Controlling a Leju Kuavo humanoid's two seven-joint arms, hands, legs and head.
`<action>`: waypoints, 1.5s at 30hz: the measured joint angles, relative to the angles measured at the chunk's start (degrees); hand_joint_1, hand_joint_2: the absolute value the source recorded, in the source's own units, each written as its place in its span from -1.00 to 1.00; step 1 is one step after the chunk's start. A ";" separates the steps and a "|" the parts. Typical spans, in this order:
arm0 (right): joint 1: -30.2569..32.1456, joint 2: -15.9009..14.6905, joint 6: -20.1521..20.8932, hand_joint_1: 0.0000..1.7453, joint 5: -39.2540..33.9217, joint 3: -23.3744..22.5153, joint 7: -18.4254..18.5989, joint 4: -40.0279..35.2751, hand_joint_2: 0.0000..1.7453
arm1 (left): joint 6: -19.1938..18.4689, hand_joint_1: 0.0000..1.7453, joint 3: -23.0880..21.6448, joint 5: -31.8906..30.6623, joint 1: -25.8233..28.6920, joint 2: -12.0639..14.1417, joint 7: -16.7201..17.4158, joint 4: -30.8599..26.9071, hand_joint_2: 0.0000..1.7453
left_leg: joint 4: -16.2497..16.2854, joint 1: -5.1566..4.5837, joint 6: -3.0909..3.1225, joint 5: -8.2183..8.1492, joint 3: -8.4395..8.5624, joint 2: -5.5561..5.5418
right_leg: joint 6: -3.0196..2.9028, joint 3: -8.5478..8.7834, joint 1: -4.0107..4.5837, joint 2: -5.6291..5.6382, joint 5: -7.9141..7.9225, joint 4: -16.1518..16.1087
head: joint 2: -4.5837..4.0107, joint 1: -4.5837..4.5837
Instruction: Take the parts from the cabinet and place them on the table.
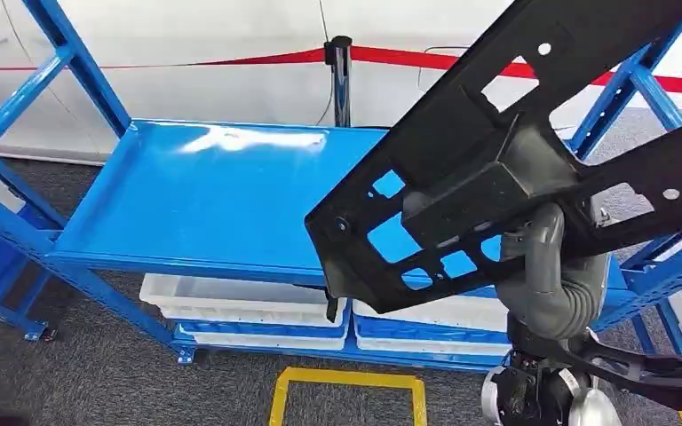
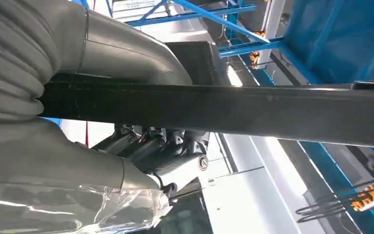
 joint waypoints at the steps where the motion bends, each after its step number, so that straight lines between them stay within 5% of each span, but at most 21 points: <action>1: 0.08 0.00 0.00 1.00 0.07 -0.04 -0.11 0.04 1.00 | 0.00 -1.00 0.02 -0.04 0.04 0.02 0.00 0.00 1.00 | 0.05 0.02 -0.35 0.55 -0.17 -0.03 | -0.68 0.35 0.08 0.10 -0.59 -0.85 | 0.00 -0.11; 4: 0.49 0.00 0.13 1.00 0.81 -0.04 0.13 0.37 1.00 | 1.18 -1.00 0.02 -1.66 0.04 0.04 -0.77 0.00 1.00 | 0.31 0.25 -1.20 1.27 -1.02 -0.11 | -1.98 -0.74 -0.11 -0.19 0.30 -0.64 | 0.00 -0.07; 6: 0.52 0.02 0.26 1.00 1.84 -0.02 0.72 0.61 1.00 | 1.77 -1.00 0.00 -2.36 0.01 0.04 -1.03 0.00 1.00 | 4.53 0.70 -2.30 -3.39 -2.40 -0.09 | -2.87 -1.42 -0.10 -0.68 1.05 -0.58 | 0.00 -0.13; 8: 0.62 0.09 0.39 1.00 2.43 -0.02 1.09 0.83 1.00 | 2.41 -1.00 0.00 -2.86 -0.08 0.04 -1.09 -0.02 1.00 | 13.38 1.04 -3.04 -9.10 -5.05 -0.08 | -3.12 -2.34 -0.07 -1.17 1.87 -0.56 | 0.00 -0.13; 10: 0.83 0.15 0.42 1.00 2.95 0.07 1.31 1.11 1.00 | 4.80 -1.00 -0.09 -3.89 -0.24 0.02 -0.70 -0.02 1.00 | 19.36 1.25 -3.38 -9.84 -5.82 -0.05 | -3.04 -3.38 -0.07 -1.97 2.64 -0.51 | 0.00 -0.15; 13: 0.91 0.48 0.46 1.00 3.06 0.30 1.49 1.42 1.00 | 5.99 -1.00 -0.26 -4.33 0.26 -0.13 -0.11 -0.02 1.00 | 10.05 1.43 -3.14 -4.70 1.47 0.36 | -2.69 -4.36 -0.07 -3.09 3.39 -0.47 | 0.00 -0.15; 15: 1.05 0.65 0.57 1.00 3.30 0.48 1.49 1.46 1.00 | 5.97 -1.00 -0.30 -4.46 0.53 -0.17 -0.09 -0.02 1.00 | 0.25 0.76 -2.43 -5.27 7.39 3.29 | -2.31 -4.53 0.22 -3.95 3.63 -0.42 | 0.00 -0.15; 19: 1.02 0.90 0.68 1.00 3.48 0.63 1.55 1.88 1.00 | 5.99 -1.00 -0.33 -4.85 1.21 -0.13 -0.07 0.00 1.00 | -1.64 0.54 -0.65 -5.34 6.90 1.60 | -1.23 -4.95 0.39 -6.21 4.10 -0.28 | 0.00 -0.13; 22: 1.30 0.92 0.83 1.00 2.64 0.72 1.33 2.23 1.00 | 6.25 -1.00 -0.39 -5.49 1.02 -0.26 0.81 -0.02 1.00 | -1.81 0.87 0.32 -4.43 6.43 0.18 | -0.63 -8.53 0.07 -1.01 -1.46 7.77 | 0.00 0.04; 24: 1.88 0.94 0.98 1.00 2.25 0.81 1.12 2.53 1.00 | 6.25 -1.00 -0.63 -5.77 0.98 -0.33 1.09 -0.02 1.00 | -1.71 0.70 0.59 -4.17 6.02 -0.92 | -0.50 -12.75 0.10 -0.36 -5.27 17.24 | 0.00 0.04; 25: 2.15 0.94 1.03 1.00 2.01 0.83 1.05 2.73 1.00 | 6.25 -1.00 -0.66 -5.90 0.96 -0.33 1.09 -0.02 1.00 | -1.63 0.63 0.58 -4.08 5.91 -1.56 | -0.52 -13.79 0.08 -0.35 -5.44 19.55 | 0.00 0.04; 27: 2.46 0.96 1.16 1.00 1.62 0.85 0.90 3.08 1.00 | 6.32 -1.00 -0.70 -6.10 0.82 -0.35 1.18 -0.02 1.00 | -1.38 0.63 0.52 -4.04 5.92 -2.99 | -0.68 -11.67 0.08 -0.21 -1.92 15.28 | 0.00 0.04; 29: 2.60 0.98 1.68 1.00 0.85 0.85 0.57 3.15 1.00 | 6.38 -1.00 -0.79 -6.23 0.53 -0.52 1.29 -0.02 1.00 | -0.99 0.64 0.33 -4.18 5.95 -4.46 | -1.08 -6.41 0.04 1.91 3.68 4.26 | 0.00 0.04; 30: 2.79 0.98 1.99 1.00 0.30 0.85 0.39 3.19 1.00 | 6.40 -1.00 -0.90 -6.27 0.41 -0.66 1.33 -0.02 1.00 | -0.85 0.55 0.15 -4.24 5.59 -4.95 | -1.38 -5.21 -0.10 4.90 3.60 1.77 | 0.00 0.04; 34: 3.55 1.20 2.80 1.00 -0.89 0.92 -0.15 3.45 1.00 | 6.84 -1.00 -1.44 -6.25 0.32 -0.66 1.46 -0.02 1.00 | -0.36 0.97 -1.21 -3.68 3.90 -7.30 | -1.91 -5.56 -0.10 3.13 3.43 0.66 | 0.00 0.00; 37: 3.95 1.40 4.06 1.00 -2.33 0.90 -0.81 3.52 1.00 | 7.04 -1.00 -1.64 -6.25 0.04 -0.63 1.64 -0.02 1.00 | 6.15 0.89 -2.54 -7.64 0.86 -1.89 | -2.70 -5.35 -0.53 0.82 3.51 0.30 | 0.00 -0.48; 40: 4.38 1.40 4.66 1.00 -2.97 0.90 -0.96 3.63 1.00 | 7.19 -1.00 -1.66 -6.29 -0.42 -0.79 1.57 -0.15 1.00 | 18.29 1.60 -3.45 -11.75 -4.97 -1.06 | -2.78 -5.34 -0.49 -1.66 3.38 0.32 | 0.00 -0.55; 41: 4.38 1.40 5.28 1.00 -3.94 0.90 -1.18 3.71 1.00 | 7.21 -1.00 -1.66 -6.40 -0.45 -0.79 1.57 -0.22 1.00 | 18.32 1.81 -3.59 -11.15 -4.91 -1.02 | -2.72 -5.28 -0.51 -2.29 3.32 0.32 | 0.00 -0.52; 43: 4.56 1.40 7.06 1.00 -6.32 0.85 -1.62 3.69 1.00 | 7.21 -1.00 -1.70 -6.97 -0.28 -0.79 1.79 -0.24 1.00 | 11.04 2.00 -3.59 -7.16 -1.14 -0.42 | -2.50 -5.07 -0.52 -3.46 3.17 0.32 | 0.00 -0.55; 44: 4.66 1.40 7.67 1.00 -6.91 0.79 -1.79 3.69 1.00 | 7.19 -1.00 -1.73 -7.24 -0.23 -0.79 1.95 -0.24 1.00 | 5.44 1.95 -3.38 -4.74 1.78 0.84 | -2.31 -4.86 -0.52 -3.98 3.05 0.32 | 0.00 -0.57; 45: 4.75 1.40 8.22 1.00 -7.43 0.70 -1.97 3.69 1.00 | 7.13 -1.00 -1.77 -7.39 -0.03 -0.79 2.01 -0.24 1.00 | 1.24 1.65 -2.96 -3.59 3.85 3.76 | -2.12 -4.73 -0.39 -4.31 2.93 0.31 | 0.00 -0.57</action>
